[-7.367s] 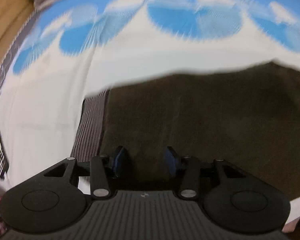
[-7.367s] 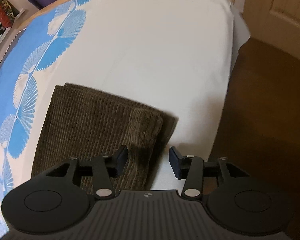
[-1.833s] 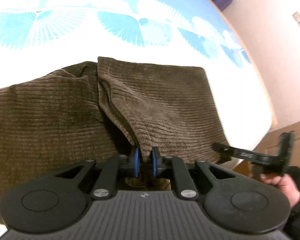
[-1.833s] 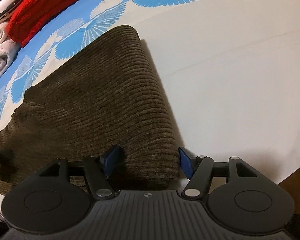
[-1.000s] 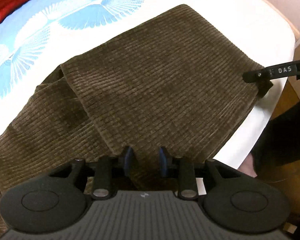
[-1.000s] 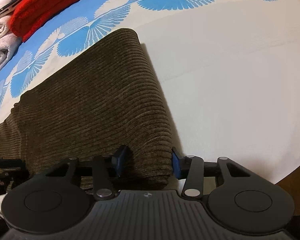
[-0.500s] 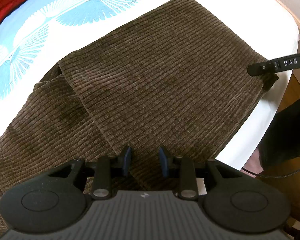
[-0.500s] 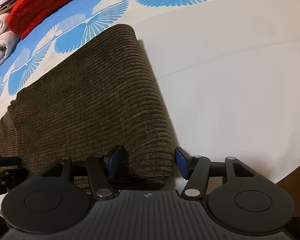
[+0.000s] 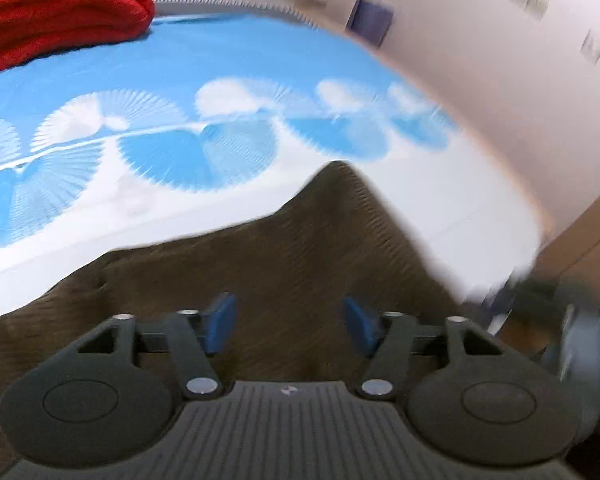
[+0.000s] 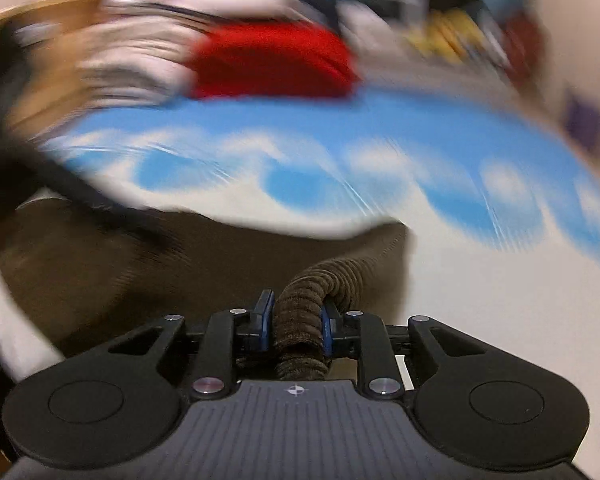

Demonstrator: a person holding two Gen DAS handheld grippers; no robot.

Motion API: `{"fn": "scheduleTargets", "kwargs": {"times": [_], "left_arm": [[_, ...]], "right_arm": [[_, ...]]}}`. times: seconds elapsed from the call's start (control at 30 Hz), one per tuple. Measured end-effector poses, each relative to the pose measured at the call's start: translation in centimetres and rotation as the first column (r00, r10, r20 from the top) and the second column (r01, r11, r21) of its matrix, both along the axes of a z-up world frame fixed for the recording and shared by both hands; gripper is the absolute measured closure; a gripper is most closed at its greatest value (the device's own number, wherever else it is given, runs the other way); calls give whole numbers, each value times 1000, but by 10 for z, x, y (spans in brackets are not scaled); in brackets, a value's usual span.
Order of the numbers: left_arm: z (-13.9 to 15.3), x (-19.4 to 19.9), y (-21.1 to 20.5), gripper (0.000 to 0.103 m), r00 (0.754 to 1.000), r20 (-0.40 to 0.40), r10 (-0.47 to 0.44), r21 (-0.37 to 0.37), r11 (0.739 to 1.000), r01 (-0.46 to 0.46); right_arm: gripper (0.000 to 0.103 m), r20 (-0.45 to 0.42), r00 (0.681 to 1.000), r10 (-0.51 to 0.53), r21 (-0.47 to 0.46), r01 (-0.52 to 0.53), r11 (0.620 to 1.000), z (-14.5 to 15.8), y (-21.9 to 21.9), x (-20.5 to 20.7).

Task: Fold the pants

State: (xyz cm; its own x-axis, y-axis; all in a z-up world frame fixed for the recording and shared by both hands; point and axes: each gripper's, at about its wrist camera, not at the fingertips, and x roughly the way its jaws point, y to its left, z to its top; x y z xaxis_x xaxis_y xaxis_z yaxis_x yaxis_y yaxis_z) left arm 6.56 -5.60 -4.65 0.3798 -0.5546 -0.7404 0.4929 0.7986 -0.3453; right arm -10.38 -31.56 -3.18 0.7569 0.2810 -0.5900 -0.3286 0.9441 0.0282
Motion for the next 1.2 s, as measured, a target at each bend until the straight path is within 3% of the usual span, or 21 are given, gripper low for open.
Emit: {"fn": "scheduleTargets", "kwargs": {"times": [0.07, 0.13, 0.3, 0.4, 0.47, 0.57, 0.67, 0.73, 0.77, 0.8, 0.87, 1.0, 1.07, 1.2], "left_arm": [[5, 6, -4, 25, 999, -33, -7, -79, 997, 4], [6, 13, -9, 24, 998, -55, 5, -107, 994, -11], [-8, 29, -22, 25, 995, -91, 50, -10, 999, -51], [-24, 40, -23, 43, 989, -122, 88, 91, 993, -78], [-32, 47, -18, 75, 986, -136, 91, 117, 990, -76], [-35, 44, -4, 83, 990, -111, 91, 174, 982, -71], [-24, 41, 15, 84, 995, -59, 80, 193, 979, -67], [-10, 36, 36, 84, 996, -13, 85, 208, 975, -80], [-4, 32, 47, 84, 996, 11, 90, 223, 971, -90], [0, 32, 64, 84, 994, 24, 104, 230, 967, -107], [5, 33, 96, 84, 989, 27, 145, 232, 961, -147], [13, 31, 171, 84, 967, 40, 251, 251, 935, -252], [15, 30, 207, 84, 951, 44, 307, 258, 916, -308], [11, 23, 284, 84, 891, 31, 454, 252, 859, -446]], "right_arm": [[80, 69, 993, 100, -21, -99, 995, 8, 20, -11], [80, 101, 979, 179, -55, -174, 983, 10, 39, -18], [80, 118, 951, 287, -94, -277, 956, 9, 68, -24], [80, 117, 933, 341, -123, -327, 937, 7, 80, -28], [80, 96, 923, 373, -135, -359, 924, 5, 86, -28], [79, 70, 918, 390, -132, -379, 916, 7, 91, -25], [72, 20, 912, 409, 5, -409, 913, 16, 81, -11], [64, 9, 906, 424, 166, -419, 892, 29, 68, -1], [58, -5, 900, 436, 253, -421, 871, 35, 61, 5], [44, -21, 893, 449, 341, -416, 843, 39, 54, 11], [38, -18, 897, 442, 441, -390, 808, 41, 45, 20], [39, -76, 931, 356, 507, -272, 818, 37, 45, 39], [39, -121, 942, 312, 484, -218, 848, 27, 59, 48], [39, -241, 936, 255, 408, -141, 902, 3, 91, 71]]}}
